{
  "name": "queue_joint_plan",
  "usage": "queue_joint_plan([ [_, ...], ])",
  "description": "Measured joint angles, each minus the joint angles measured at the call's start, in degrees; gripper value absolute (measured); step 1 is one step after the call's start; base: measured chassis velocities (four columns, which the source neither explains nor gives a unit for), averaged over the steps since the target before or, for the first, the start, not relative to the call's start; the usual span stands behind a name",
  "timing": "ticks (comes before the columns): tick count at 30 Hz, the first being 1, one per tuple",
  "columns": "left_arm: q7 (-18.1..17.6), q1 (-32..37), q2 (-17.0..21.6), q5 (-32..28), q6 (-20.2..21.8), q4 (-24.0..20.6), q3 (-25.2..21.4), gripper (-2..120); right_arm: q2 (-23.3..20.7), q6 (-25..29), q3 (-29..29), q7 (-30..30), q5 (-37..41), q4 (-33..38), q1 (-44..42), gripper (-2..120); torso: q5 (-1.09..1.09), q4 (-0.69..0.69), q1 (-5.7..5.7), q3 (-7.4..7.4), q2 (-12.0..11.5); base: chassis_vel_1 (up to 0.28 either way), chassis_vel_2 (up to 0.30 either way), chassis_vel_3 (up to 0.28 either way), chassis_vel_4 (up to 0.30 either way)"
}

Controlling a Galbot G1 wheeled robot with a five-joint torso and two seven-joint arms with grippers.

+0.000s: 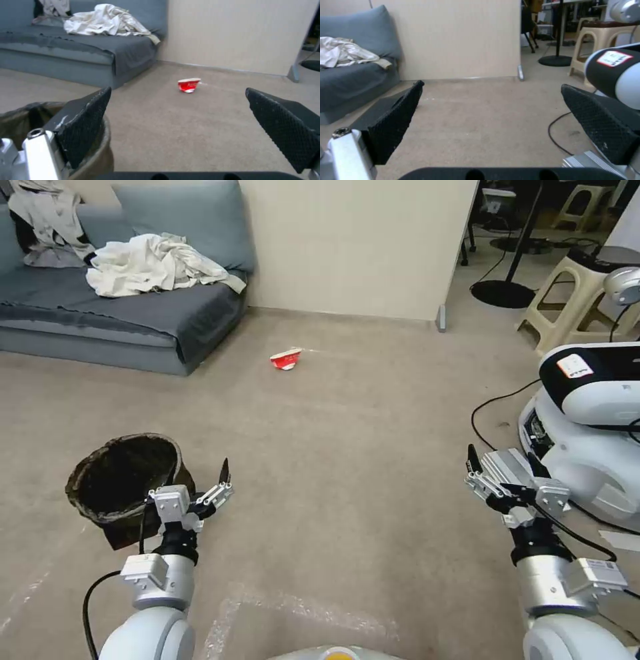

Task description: Pick up the trash can from the floor.

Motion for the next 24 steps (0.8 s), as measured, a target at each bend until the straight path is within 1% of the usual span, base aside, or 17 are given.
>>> queue_joint_plan([
  [10, -0.12, 0.68, -0.81, 0.72, -0.18, -0.03, -0.11, 100, -0.82, 0.27, 0.02, -0.15, 0.87, -0.38, 0.26, 100, -0.01, 0.00, 0.00, 0.00, 0.00, 0.072, 0.065, 0.068, 0.062],
  [24, -0.94, 1.68, -1.13, 1.00, -0.65, -0.97, -0.22, 100, -1.38, 0.82, 0.02, -0.76, 1.35, -0.41, 0.34, 100, -0.01, 0.00, 0.00, 0.00, 0.00, 0.114, 0.122, 0.122, 0.126],
])
